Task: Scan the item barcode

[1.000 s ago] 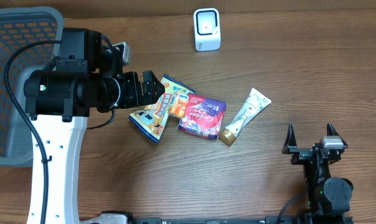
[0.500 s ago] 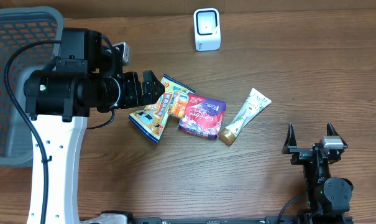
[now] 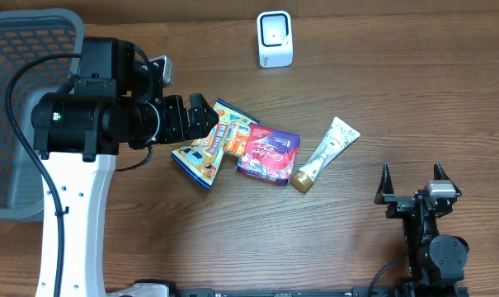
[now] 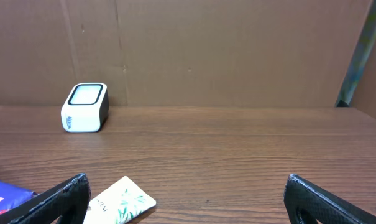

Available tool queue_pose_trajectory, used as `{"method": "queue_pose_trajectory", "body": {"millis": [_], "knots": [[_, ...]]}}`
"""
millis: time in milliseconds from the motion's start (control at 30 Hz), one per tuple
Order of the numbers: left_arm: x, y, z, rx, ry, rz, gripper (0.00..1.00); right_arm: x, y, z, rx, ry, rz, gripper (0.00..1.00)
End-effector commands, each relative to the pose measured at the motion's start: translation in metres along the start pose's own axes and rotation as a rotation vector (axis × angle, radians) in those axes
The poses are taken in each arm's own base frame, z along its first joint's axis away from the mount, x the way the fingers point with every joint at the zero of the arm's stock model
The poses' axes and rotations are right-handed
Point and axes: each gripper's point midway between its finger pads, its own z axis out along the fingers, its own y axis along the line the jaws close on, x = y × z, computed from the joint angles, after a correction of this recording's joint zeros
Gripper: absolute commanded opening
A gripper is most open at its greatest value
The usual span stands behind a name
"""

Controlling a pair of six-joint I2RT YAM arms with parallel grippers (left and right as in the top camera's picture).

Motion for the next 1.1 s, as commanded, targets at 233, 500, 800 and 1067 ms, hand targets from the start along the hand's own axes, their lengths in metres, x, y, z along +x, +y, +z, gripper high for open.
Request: {"method": "queue_pose_trajectory", "body": {"millis": [233,500,800,1067], "knots": [[-0.001,0.000,-0.001,-0.005,-0.008,0.026,1.00,0.002,-0.002,0.000,0.011,-0.003,-0.004,1.00],[-0.002,0.000,-0.001,-0.005,-0.008,0.027,1.00,0.002,-0.002,0.000,0.011,-0.003,-0.004,1.00],[-0.001,0.000,-0.001,-0.005,-0.008,0.026,1.00,-0.001,-0.001,0.000,0.002,-0.014,-0.003,1.00],[-0.001,0.000,-0.001,-0.005,-0.008,0.026,1.00,-0.052,0.113,-0.050,-0.738,-0.203,0.067,1.00]]}}
